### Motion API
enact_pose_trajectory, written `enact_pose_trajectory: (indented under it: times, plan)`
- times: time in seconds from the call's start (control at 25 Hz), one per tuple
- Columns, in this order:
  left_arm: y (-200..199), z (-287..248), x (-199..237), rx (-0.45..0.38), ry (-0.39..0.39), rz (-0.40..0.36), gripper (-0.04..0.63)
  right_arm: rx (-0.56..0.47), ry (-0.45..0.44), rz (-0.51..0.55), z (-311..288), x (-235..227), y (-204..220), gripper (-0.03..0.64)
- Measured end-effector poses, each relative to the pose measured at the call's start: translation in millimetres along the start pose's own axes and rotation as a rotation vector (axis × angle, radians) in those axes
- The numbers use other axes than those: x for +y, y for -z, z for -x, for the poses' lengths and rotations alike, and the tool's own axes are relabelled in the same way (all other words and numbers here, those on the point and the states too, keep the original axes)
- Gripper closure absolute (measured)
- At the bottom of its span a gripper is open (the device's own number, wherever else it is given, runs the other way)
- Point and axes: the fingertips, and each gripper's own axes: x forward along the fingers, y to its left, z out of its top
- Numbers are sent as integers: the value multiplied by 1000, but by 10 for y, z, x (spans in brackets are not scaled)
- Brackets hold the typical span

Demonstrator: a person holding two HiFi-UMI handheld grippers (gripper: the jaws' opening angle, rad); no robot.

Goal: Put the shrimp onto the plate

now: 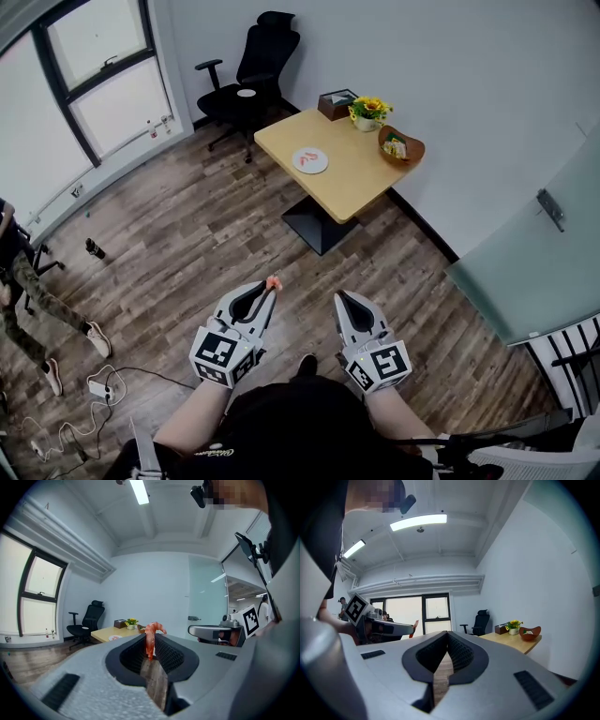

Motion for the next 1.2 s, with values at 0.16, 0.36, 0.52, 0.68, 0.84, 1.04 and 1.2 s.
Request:
enact_pose_trajectory:
  times: [0.16,0.36,0.52,0.68,0.84,1.04,1.2]
  plan:
    - [-44,-444,9,-6,-12,-8,535,-6,-24,2,-129,-411,-71,614]
    - [-145,-849,-50,-26,-32,-15,535,-13,-41,-3,-224,-843,-111,614]
    - [-142,-998,-16,-24,-60,-9,535,-12,-66,-7,-336,-993,-79,614]
    - [-139,-1090,113,-34,-92,-5,535,-3,-96,-3,-487,-1065,-41,614]
    - [-71,-1257,265,-36,-102,15,535,9,-109,9,-650,-1175,23,614]
    - [-83,-1573,466,-43,-92,17,535,9,-100,15,-948,-1409,45,614]
    - [-147,-1827,778,-41,-91,18,535,19,-91,13,-1348,-1585,70,614]
